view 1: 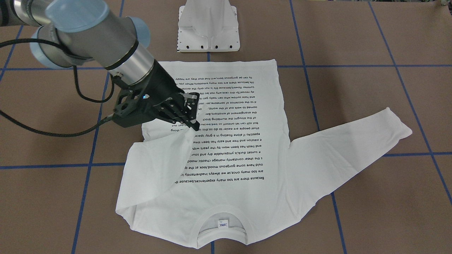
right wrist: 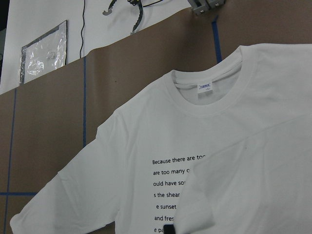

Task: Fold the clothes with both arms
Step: 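Grasp the sleeve with the right gripper and carry it across the chest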

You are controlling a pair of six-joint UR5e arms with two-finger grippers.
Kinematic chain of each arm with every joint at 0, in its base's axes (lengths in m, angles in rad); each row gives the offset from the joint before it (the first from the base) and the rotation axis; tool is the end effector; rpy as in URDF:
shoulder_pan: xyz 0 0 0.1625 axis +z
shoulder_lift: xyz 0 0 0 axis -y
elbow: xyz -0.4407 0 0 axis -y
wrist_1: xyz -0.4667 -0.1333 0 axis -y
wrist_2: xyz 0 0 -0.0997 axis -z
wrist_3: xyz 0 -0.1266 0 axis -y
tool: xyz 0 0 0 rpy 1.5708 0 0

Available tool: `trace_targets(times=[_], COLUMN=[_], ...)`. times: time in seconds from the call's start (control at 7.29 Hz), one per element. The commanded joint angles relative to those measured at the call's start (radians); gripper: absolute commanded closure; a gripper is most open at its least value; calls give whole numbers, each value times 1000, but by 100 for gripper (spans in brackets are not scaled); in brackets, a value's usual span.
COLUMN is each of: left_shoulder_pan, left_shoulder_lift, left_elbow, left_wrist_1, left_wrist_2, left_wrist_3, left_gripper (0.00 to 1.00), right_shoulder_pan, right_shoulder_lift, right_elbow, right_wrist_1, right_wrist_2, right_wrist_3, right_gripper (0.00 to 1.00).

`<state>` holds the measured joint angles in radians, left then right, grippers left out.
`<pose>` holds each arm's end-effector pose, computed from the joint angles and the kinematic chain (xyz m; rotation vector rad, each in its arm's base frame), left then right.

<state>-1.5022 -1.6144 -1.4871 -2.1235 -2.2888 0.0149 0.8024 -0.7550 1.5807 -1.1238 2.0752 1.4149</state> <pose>-0.0075 -0.6212 0.6557 0.4719 0.7160 0.2623 -0.4851 -0.6057 0.0587 0.1881 -1.3007 0.2303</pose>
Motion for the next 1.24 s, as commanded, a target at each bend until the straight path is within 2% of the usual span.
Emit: trace_targets(times=[0.0,0.14,0.55,0.69,1.1], left_shoulder_pan=[-1,0,0,0,0], left_shoulder_lift=[2,4,1,2,1], left_elbow=[13,21,37,37,36], left_wrist_1=[-1,-1,-19,-23,-23], left_wrist_2=[0,0,0,0,0], left_wrist_3=[0,2,2,2,0], left_gripper=[0,0,0,0,0], right_shoulder_pan=[-107,-135,-187,-212,-232], right_shoulder_lift=[26,26,75,82,83], right_elbow=[-30,-45,-47,-48,-62], right_wrist_1=[-17,-13,-16,-16,-16], right_wrist_2=[-128,-168,-197,-239,-251], right_wrist_3=[-1,-1,7,4,1], right_gripper=[100,100,100,100,100])
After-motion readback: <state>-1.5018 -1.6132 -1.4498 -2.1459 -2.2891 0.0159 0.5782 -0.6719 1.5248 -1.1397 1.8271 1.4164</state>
